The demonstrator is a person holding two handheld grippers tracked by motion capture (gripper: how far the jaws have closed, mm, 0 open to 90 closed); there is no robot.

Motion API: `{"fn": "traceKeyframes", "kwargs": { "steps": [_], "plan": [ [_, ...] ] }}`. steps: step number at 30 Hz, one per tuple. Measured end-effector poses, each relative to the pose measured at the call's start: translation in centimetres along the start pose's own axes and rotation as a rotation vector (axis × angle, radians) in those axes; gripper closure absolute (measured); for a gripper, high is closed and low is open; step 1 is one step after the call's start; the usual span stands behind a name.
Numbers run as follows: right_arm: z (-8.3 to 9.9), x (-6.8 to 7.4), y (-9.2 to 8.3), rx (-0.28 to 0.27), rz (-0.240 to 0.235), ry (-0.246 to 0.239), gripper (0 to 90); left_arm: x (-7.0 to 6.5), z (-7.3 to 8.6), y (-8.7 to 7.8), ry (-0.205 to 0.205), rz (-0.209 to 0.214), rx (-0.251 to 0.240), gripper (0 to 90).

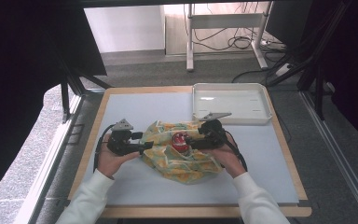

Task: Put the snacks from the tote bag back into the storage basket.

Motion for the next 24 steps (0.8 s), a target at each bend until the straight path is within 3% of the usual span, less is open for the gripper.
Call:
{"fn": "traceKeyframes", "kwargs": {
  "steps": [11,24],
  "plan": [
    [-0.8,1.3,3.3,0.078,0.034,-0.026,25.0,0.0,0.2,0.5,-0.004,0.0,0.015,34.7],
    [-1.3,2.1,5.4,0.109,0.044,-0.034,22.4,0.0,0.3,0.8,-0.004,0.0,0.027,35.3]
  ]
}}
Point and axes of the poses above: each handheld gripper's, and its own axes: y roughly forward along the jaws, z roughly out of its underside, x roughly to its left, the point moved 1 cm from there along y, roughly forward along the jaws, and after that the axes turned 8 degrees about -y, right-handed, at the moved point
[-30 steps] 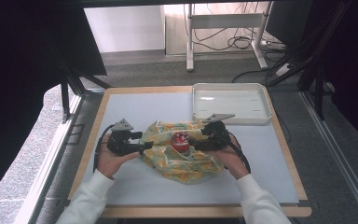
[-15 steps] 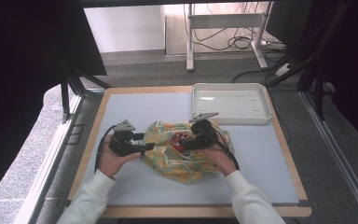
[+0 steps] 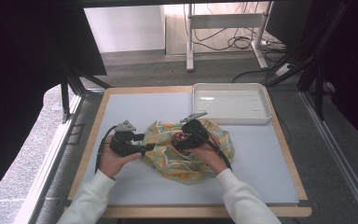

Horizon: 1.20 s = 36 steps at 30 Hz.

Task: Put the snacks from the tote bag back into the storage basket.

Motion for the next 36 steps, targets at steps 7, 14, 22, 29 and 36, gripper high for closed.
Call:
{"fn": "traceKeyframes", "kwargs": {
  "steps": [7,14,22,29,36],
  "plan": [
    [0.0,0.3,1.0,0.029,0.017,-0.008,21.5,0.1,0.1,0.0,-0.003,-0.004,0.001,35.5],
    [0.4,0.6,1.9,0.064,0.029,-0.011,21.3,0.1,0.1,0.1,-0.004,-0.003,0.002,35.6],
    [0.8,0.6,2.7,0.087,0.044,-0.003,22.6,0.1,0.2,0.1,-0.003,-0.003,0.005,35.7],
    [0.7,0.4,2.2,0.066,0.023,-0.001,22.7,0.1,0.2,0.2,0.002,-0.004,0.012,35.7],
    [0.4,-0.4,0.6,0.032,0.009,0.017,22.8,0.2,0.3,0.3,-0.001,-0.005,0.015,35.7]
  ]
}}
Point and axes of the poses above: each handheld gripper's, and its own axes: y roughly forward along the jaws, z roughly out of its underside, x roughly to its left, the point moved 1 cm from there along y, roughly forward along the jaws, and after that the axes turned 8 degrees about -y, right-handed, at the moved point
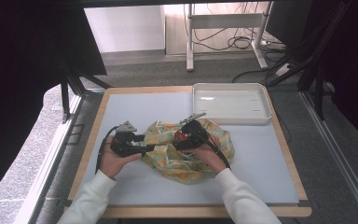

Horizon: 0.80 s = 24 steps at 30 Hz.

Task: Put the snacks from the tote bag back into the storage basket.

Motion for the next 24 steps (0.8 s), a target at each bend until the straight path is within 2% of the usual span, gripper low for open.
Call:
{"fn": "traceKeyframes", "kwargs": {
  "steps": [4,9,19,24],
  "plan": [
    [-0.2,-0.4,-1.1,-0.03,0.002,-0.003,23.0,0.0,0.0,0.0,-0.001,-0.001,0.0,35.8],
    [-0.5,-0.6,-2.1,-0.049,-0.021,-0.012,23.0,0.0,0.0,0.0,0.002,-0.001,0.003,35.8],
    [-0.9,-0.6,-3.2,-0.083,-0.06,-0.05,23.2,0.2,0.0,0.1,-0.001,-0.005,0.004,35.9],
    [-1.0,-0.9,-3.8,-0.1,-0.061,-0.054,23.2,0.1,0.1,0.2,0.001,-0.007,0.01,35.9]
  ]
}}
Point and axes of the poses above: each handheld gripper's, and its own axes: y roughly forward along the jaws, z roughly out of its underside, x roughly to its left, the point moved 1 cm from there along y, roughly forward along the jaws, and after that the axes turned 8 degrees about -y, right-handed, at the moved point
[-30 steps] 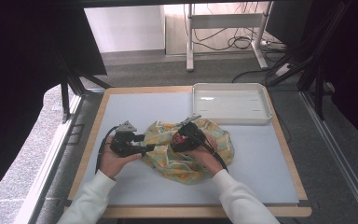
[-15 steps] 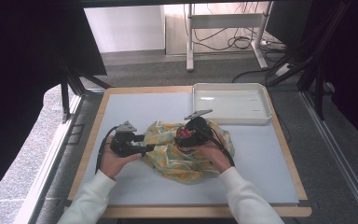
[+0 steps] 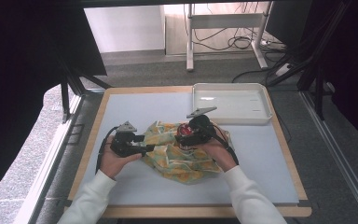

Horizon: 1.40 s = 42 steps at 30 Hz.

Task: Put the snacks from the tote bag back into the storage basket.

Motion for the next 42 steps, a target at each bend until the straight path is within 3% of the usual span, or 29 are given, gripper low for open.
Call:
{"fn": "traceKeyframes", "kwargs": {
  "steps": [20,32,42],
  "plan": [
    [-0.3,-2.1,-2.9,-0.076,0.022,0.017,23.2,0.0,0.1,0.3,0.002,-0.003,0.011,36.0],
    [-0.9,-3.0,-3.4,-0.086,0.038,0.034,23.3,-0.1,0.0,-0.1,0.001,0.005,0.001,36.0],
    [-2.2,-5.1,-3.0,-0.088,0.067,0.063,23.3,0.1,0.0,-0.3,0.001,0.006,-0.002,36.0]
  ]
}}
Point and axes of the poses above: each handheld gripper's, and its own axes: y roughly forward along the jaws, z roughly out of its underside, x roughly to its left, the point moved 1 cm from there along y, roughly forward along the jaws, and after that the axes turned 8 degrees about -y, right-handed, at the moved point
